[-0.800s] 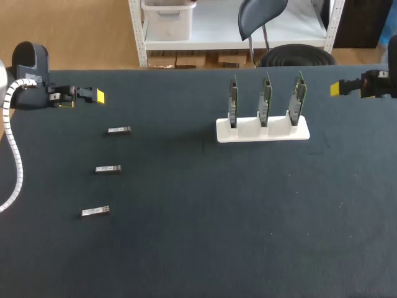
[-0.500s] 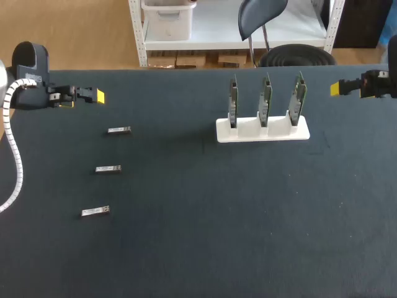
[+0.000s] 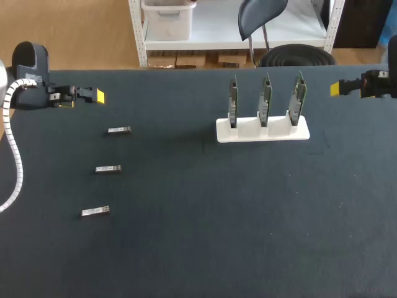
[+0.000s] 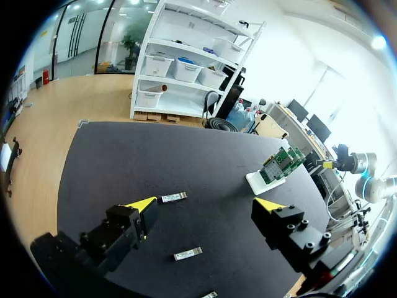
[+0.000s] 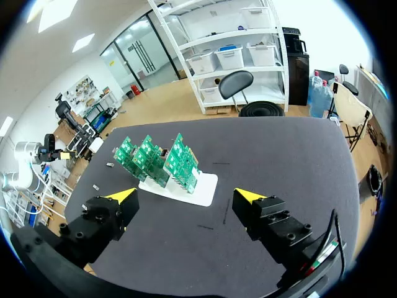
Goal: Pick up the optical module with the left hand, and insert it into the network port with the right hand.
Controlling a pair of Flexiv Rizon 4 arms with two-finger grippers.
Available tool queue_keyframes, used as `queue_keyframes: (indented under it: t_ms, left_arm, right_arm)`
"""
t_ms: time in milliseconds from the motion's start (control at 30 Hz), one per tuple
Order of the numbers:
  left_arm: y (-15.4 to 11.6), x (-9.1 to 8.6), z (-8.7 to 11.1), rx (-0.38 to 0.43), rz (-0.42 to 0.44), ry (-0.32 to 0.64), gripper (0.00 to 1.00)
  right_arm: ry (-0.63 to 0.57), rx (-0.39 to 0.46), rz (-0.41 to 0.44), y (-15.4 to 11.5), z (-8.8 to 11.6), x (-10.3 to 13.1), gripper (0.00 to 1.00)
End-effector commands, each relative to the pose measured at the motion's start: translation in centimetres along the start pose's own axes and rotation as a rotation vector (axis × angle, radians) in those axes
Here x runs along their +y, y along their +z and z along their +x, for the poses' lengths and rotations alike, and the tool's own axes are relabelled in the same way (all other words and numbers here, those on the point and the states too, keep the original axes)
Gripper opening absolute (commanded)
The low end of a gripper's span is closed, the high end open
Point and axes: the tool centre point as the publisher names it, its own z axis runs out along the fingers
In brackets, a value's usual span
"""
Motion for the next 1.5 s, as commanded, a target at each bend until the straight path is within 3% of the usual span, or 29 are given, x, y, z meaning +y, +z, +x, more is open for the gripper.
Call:
queue_keyframes:
  t_ms: [33,300,500,567,667,800,900,1100,1233,1400,1500]
  left_arm:
    - [0.2,0.5,-0.3,0.024,-0.051,0.059,1.00]
    - [1.6,3.8,-2.1,0.148,-0.060,0.425,1.00]
    - [3.7,5.8,-2.6,0.313,-0.045,0.733,1.00]
    - [4.4,6.4,-2.7,0.311,-0.100,0.829,1.00]
    - [5.3,6.7,-2.3,0.375,-0.074,1.006,1.00]
    - [7.2,7.2,-1.5,0.502,-0.049,1.136,1.00]
    - [8.5,7.6,-0.4,0.547,-0.077,1.272,1.00]
    - [10.5,8.2,1.4,0.674,-0.030,1.353,1.00]
    - [11.5,8.3,1.8,0.691,-0.032,1.388,1.00]
    - [12.3,8.0,2.0,0.729,-0.004,1.390,1.00]
    - [12.6,7.9,2.0,0.799,0.036,1.331,1.00]
  right_arm:
    - [0.001,-0.001,0.007,-0.1,0.0,0.2,1.00]
    - [0.001,-0.001,0.007,-0.1,0.0,0.2,1.00]
    - [0.001,-0.001,0.007,-0.1,0.0,0.2,1.00]
    - [0.001,-0.001,0.007,-0.1,0.0,0.2,1.00]
    - [0.001,-0.001,0.007,-0.1,0.0,0.2,1.00]
    - [0.001,-0.001,0.007,-0.1,0.0,0.2,1.00]
    - [0.001,-0.001,0.007,-0.1,0.0,0.2,1.00]
    - [0.001,-0.001,0.007,-0.1,0.0,0.2,1.00]
    - [0.001,-0.001,0.007,-0.1,0.0,0.2,1.00]
    - [0.001,-0.001,0.007,-0.1,0.0,0.2,1.00]
    - [0.001,-0.001,0.007,-0.1,0.0,0.2,1.00]
